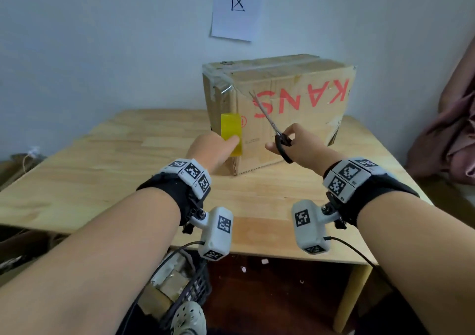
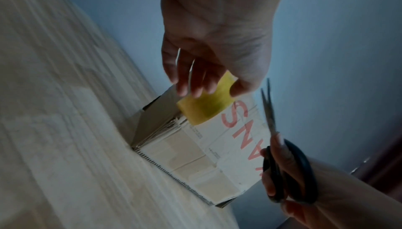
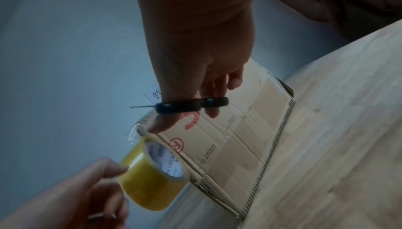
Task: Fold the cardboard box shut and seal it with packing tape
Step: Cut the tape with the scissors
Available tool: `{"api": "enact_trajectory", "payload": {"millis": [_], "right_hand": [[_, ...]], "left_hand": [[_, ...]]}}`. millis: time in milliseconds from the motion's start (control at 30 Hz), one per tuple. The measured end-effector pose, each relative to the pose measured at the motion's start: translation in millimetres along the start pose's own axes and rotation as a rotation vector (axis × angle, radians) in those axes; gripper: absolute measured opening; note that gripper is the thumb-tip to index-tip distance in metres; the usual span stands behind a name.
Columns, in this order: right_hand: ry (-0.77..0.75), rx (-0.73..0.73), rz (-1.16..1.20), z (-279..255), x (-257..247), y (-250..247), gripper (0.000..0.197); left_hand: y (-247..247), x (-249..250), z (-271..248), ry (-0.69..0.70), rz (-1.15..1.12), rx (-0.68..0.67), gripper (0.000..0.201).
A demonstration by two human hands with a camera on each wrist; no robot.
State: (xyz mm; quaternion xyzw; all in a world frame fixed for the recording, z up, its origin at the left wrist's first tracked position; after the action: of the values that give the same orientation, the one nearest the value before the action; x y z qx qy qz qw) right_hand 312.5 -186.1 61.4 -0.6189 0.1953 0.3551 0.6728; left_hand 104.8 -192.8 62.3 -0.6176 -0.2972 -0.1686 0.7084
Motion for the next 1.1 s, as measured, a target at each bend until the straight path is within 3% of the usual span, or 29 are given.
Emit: {"api": "enact_trajectory", "payload": {"millis": [100,200,300,500,667,767,833,1100], "right_hand": [[-0.015,-0.034,-0.069,5.5,-7.4,-4.8,0.061],[-0.008,0.010,-0.055,14.6,-10.7,-9.6,0.062],[-0.020,0.038,-0.066,26.0,-14.7,-13.3,0.063],[-0.153,0.126,-0.159,50.2,-34.8,-30.2,0.051],[-0.297,0.275,-0.438,75.5,-59.6,-42.6,0.034],[-0.303,0.235,-0.672,106.2,-59.3,-43.2,0.037],[-0.299,0.202,-0.760,125.9,-57.6,-44.8,0.038],[-0.365,0.135,-0.758,172.1,-44.9,-47.6,0.051]], "left_hand": [[-22.9,12.0,3.7,-0.008,-0.180,0.174,0.037],[-17.1,13.8,15.0,-0.116,-0.296,0.054,0.076],[-2.9,16.9,26.2,-0.188,-0.379,-0.050,0.091],[14.1,27.5,38.1,-0.227,-0.467,-0.031,0.090],[12.2,27.5,53.4,-0.274,-0.569,-0.021,0.088],[13.4,28.5,60.0,-0.254,-0.651,-0.056,0.072],[14.6,27.5,63.1,-0.265,-0.698,-0.072,0.075],[9.7,19.9,85.3,-0.267,-0.752,-0.109,0.085]]}}
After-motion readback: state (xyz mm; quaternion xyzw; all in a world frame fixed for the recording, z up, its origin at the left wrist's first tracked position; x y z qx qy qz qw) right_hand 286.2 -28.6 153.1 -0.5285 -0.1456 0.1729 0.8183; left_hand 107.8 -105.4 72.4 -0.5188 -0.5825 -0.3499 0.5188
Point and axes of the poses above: each hand's wrist, its own z-axis towards the middle knuckle, its own y-axis out of the palm, x = y × z, the point moved 6 cm from there along z, towards the middle knuckle, and after that the axes turned 9 degrees about -y, right-handed, at the moved point
